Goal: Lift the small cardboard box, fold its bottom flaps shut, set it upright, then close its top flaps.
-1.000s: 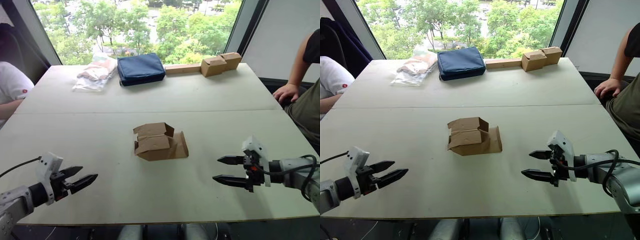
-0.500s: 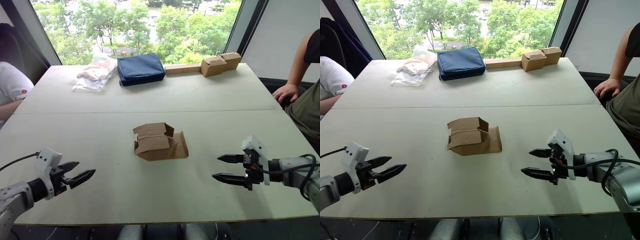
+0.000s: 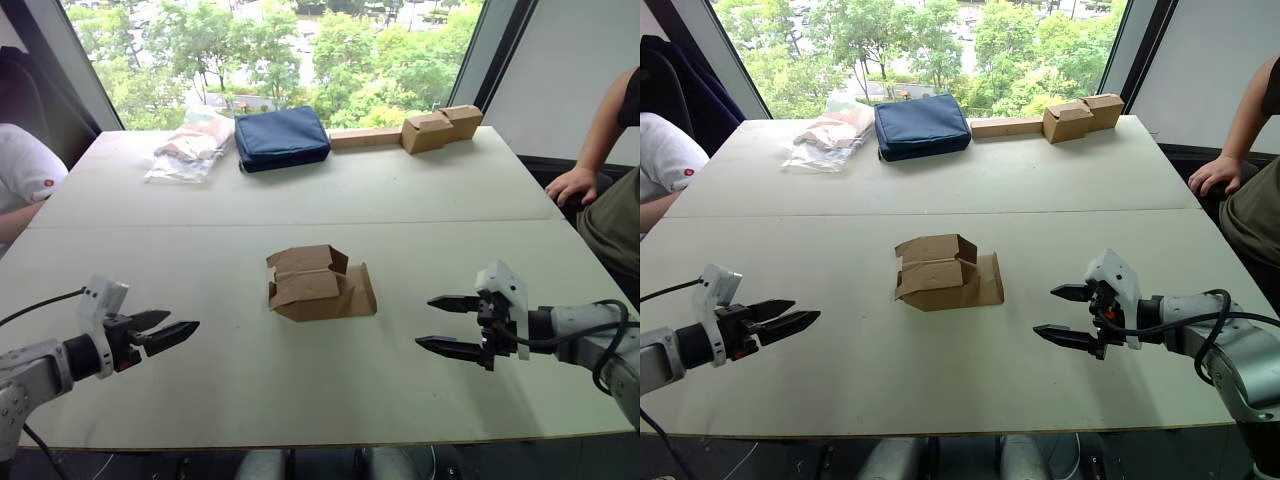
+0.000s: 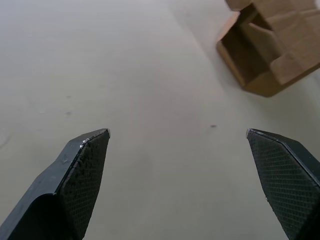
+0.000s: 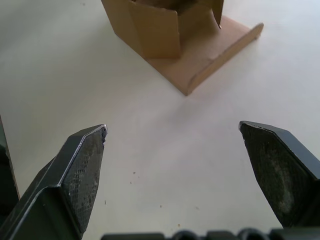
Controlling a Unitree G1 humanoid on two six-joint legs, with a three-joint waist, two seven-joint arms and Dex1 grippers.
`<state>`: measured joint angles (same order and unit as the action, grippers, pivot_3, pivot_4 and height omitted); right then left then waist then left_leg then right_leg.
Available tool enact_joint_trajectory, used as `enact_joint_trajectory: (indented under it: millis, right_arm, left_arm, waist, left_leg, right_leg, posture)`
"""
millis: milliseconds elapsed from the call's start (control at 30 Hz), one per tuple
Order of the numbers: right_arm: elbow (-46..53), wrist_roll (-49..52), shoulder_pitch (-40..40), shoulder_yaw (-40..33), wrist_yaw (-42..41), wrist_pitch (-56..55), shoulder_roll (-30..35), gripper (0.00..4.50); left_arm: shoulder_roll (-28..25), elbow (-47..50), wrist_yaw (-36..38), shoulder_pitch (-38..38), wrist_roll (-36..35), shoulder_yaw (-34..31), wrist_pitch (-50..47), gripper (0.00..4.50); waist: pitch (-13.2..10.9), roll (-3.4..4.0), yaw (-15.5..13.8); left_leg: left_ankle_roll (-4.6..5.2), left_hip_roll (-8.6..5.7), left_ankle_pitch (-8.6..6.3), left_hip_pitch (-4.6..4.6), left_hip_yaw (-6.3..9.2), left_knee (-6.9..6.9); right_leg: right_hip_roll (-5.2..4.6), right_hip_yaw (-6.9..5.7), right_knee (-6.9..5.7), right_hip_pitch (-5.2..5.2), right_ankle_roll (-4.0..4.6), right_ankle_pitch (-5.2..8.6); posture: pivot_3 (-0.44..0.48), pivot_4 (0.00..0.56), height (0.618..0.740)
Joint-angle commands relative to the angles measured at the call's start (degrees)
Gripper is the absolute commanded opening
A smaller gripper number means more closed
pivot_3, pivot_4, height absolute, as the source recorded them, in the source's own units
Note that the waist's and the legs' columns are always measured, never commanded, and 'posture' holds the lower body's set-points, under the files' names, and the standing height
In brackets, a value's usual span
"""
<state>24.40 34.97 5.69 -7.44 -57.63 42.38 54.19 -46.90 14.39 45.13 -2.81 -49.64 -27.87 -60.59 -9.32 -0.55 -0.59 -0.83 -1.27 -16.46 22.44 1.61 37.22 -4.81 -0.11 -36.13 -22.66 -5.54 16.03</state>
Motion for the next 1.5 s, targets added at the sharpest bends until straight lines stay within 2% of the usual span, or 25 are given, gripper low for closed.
enact_joint_trajectory:
  millis: [33, 133, 200, 367, 467, 800, 1067, 1500]
  right_arm:
    - [5.95, 1.51, 4.07, -0.10, 1.73, 1.53, 0.71, 4.46]
    - [9.01, 4.98, 7.67, -1.09, 4.35, 4.75, -0.60, 4.46]
    - [11.49, 6.68, 9.38, -0.33, 6.04, 6.55, -1.38, 4.46]
    - [16.32, 6.94, 9.82, 2.72, 9.76, 7.92, -2.51, 4.46]
    - [18.62, 5.80, 7.93, 3.56, 11.81, 7.52, -2.70, 4.46]
    - [21.77, 6.27, 5.19, 2.68, 16.02, 7.82, -2.57, 4.46]
    - [22.72, 7.50, 3.94, 1.75, 17.80, 8.52, -2.25, 4.46]
    - [23.56, 8.68, 5.25, 2.49, 20.95, 10.60, -2.48, 4.46]
  left_arm:
    - [2.25, -3.04, -1.81, 4.92, -10.21, -3.53, -7.69, 4.50]
    - [4.66, -6.81, -5.11, 11.24, -20.10, -5.35, -14.37, 4.50]
    - [4.92, -7.47, -5.08, 13.94, -20.27, -1.75, -16.34, 4.50]
    - [8.84, -15.60, -5.79, 22.54, -17.42, 5.26, -16.82, 4.50]
    - [11.37, -21.85, -3.89, 26.86, -13.06, 10.15, -13.57, 4.50]
    - [15.78, -32.36, 5.05, 33.53, -4.57, 19.30, -8.32, 4.50]
    - [19.44, -37.30, 8.31, 38.74, -1.85, 20.48, -8.15, 4.50]
    - [23.14, -42.58, 12.26, 43.06, 2.78, 22.52, -6.80, 4.50]
  waist:
    - [0.00, 0.00, 0.01]
    - [-0.01, -0.04, -0.09]
    - [0.01, -0.07, -0.14]
    - [0.02, -0.08, -0.12]
    - [0.02, -0.09, -0.08]
    - [0.02, -0.10, -0.04]
    - [0.01, -0.12, 0.04]
    - [0.01, -0.13, -0.06]
  left_leg:
    - [0.00, 0.00, 0.00, 0.00, 0.00, 0.00]
    - [-0.01, 0.01, 0.00, 0.00, 0.03, 0.09]
    - [-0.01, 0.00, 0.01, 0.01, 0.07, 0.12]
    - [-0.02, -0.09, 0.01, 0.01, 0.07, 0.13]
    - [-0.03, -0.10, 0.02, 0.01, 0.06, 0.14]
    - [-0.08, -0.09, 0.06, 0.01, 0.05, 0.16]
    - [-0.06, -0.09, 0.06, 0.02, 0.06, 0.20]
    - [-0.04, -0.09, 0.05, 0.02, 0.06, 0.25]
  right_leg:
    - [0.02, 0.00, 0.00, -0.02, -0.01, -0.01]
    - [0.04, -0.02, -0.06, -0.01, -0.11, -0.06]
    - [0.05, -0.05, -0.07, 0.02, -0.14, -0.08]
    - [0.04, -0.05, -0.06, 0.05, -0.16, -0.09]
    - [0.08, -0.04, -0.08, 0.04, -0.17, -0.09]
    - [0.16, -0.04, -0.11, 0.02, -0.18, -0.10]
    - [0.20, -0.06, -0.12, 0.04, -0.20, -0.11]
    - [0.26, -0.06, -0.17, 0.05, -0.22, -0.11]
  posture:
    - [0.000, 0.150, 0.740]
    - [0.000, 0.150, 0.740]
    - [0.000, 0.150, 0.740]
    - [0.000, 0.150, 0.740]
    - [0.000, 0.150, 0.740]
    - [0.000, 0.150, 0.740]
    - [0.000, 0.150, 0.740]
    - [0.000, 0.150, 0.740]
